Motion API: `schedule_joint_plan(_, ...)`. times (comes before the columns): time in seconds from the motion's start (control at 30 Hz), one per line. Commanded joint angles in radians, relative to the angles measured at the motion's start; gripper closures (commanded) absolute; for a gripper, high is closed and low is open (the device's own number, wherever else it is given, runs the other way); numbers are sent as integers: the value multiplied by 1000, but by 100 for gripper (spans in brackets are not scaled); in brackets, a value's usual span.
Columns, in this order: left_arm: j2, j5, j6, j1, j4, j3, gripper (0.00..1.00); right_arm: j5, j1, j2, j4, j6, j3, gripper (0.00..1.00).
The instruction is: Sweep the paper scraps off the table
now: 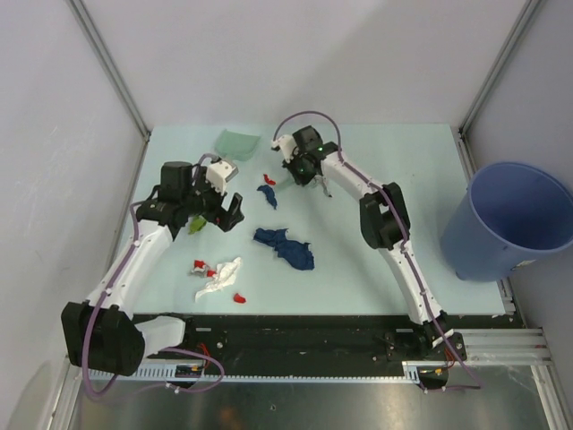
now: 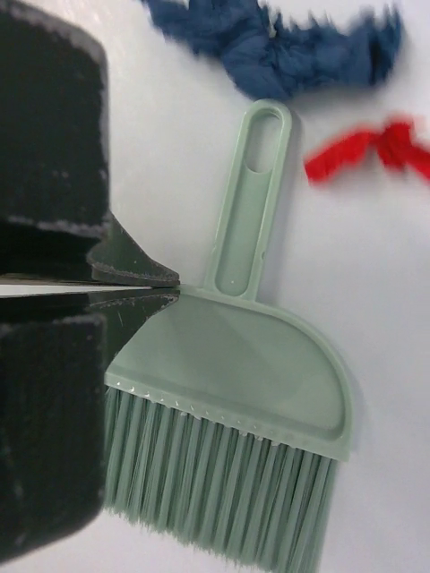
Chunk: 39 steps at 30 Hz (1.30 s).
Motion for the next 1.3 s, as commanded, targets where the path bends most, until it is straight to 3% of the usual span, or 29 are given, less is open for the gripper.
schedule_joint_plan(0.0, -15, -25, 66, -1, -7, -18, 1, -82, 38, -91, -9, 27, -160, 100)
schedule_joint_plan(0.2, 84, -109, 23, -3, -6, 79, 4, -85, 52, -219, 37, 68, -237, 100)
schedule_joint_plan(0.23, 118, -129, -17, -1, -6, 109, 7, -79, 50, -225, 37, 88, -231, 96)
schedule_joint_plan(0.27, 153, -190, -40, -3, -4, 178, 9, -82, 49, -237, 34, 94, -226, 78)
schedule_joint_plan(0.37, 314, -293, -130, -4, -4, 342, 14, -110, 47, -295, 58, 131, -235, 57)
schedule_joint_plan(0.6, 701, -549, -157, -4, -10, 677, 10, -52, 44, -481, 144, 229, -367, 25)
schedule_joint_plan(0.73, 878, -571, -163, -3, -48, 809, 6, -8, 44, -594, 177, 258, -493, 20)
schedule_joint_plan(1.0, 1089, -625, -177, 4, -73, 1044, 9, 15, 81, -850, 283, 271, -796, 19)
schedule_joint_plan(1.17, 1207, -579, -167, 5, -114, 1159, 16, 79, 110, -950, 273, 277, -881, 19)
schedule_joint_plan(1.27, 1255, -565, -155, 7, -171, 1234, 27, 113, 116, -1010, 266, 288, -922, 19)
